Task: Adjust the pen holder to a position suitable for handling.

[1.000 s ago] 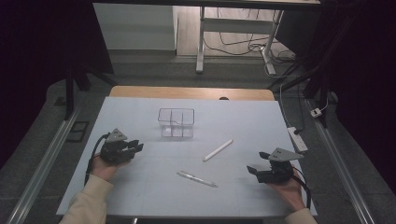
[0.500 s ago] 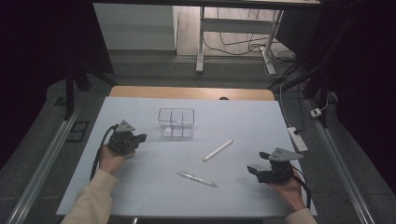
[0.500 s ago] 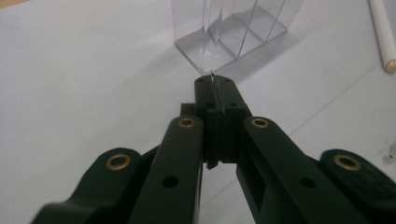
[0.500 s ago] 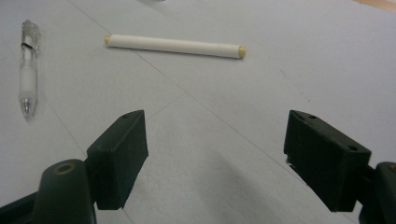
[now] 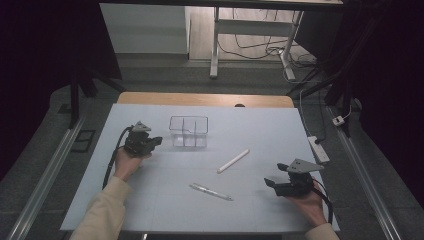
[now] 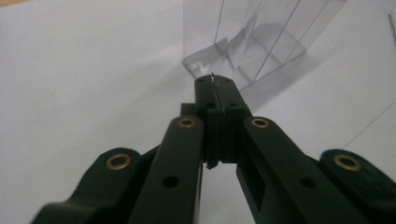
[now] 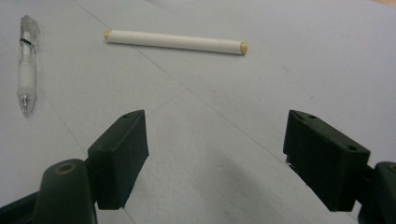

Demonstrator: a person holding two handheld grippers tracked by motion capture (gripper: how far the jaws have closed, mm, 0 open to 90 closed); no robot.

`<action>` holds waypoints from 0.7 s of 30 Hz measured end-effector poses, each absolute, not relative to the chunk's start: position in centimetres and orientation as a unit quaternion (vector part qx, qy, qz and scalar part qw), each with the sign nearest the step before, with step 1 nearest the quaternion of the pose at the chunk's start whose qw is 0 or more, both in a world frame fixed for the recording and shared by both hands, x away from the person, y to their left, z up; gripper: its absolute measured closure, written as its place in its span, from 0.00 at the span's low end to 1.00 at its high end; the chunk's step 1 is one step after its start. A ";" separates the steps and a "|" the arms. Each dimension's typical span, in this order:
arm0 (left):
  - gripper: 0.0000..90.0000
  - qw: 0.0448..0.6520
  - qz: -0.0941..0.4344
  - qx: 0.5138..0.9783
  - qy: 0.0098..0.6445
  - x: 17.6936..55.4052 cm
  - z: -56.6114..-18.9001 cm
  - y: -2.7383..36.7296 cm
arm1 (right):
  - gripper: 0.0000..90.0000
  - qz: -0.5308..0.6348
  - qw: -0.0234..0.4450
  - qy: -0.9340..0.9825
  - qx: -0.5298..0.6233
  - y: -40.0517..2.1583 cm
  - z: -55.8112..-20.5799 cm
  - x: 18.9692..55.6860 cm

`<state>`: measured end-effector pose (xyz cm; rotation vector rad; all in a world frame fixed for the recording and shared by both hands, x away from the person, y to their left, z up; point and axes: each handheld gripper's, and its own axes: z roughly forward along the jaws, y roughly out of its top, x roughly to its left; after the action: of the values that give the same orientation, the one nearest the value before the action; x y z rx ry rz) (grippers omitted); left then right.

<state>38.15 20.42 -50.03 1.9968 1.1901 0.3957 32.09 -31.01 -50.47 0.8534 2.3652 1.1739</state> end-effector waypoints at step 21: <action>0.99 0.376 0.136 0.783 0.477 41.4 -51.1 19.4 | 0.24 0.417 0.183 0.837 0.302 -31.0 -50.5 32.0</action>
<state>41.40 19.43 -51.08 2.0031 1.2211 0.3488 32.00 -31.05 -50.46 0.8528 2.3617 1.1759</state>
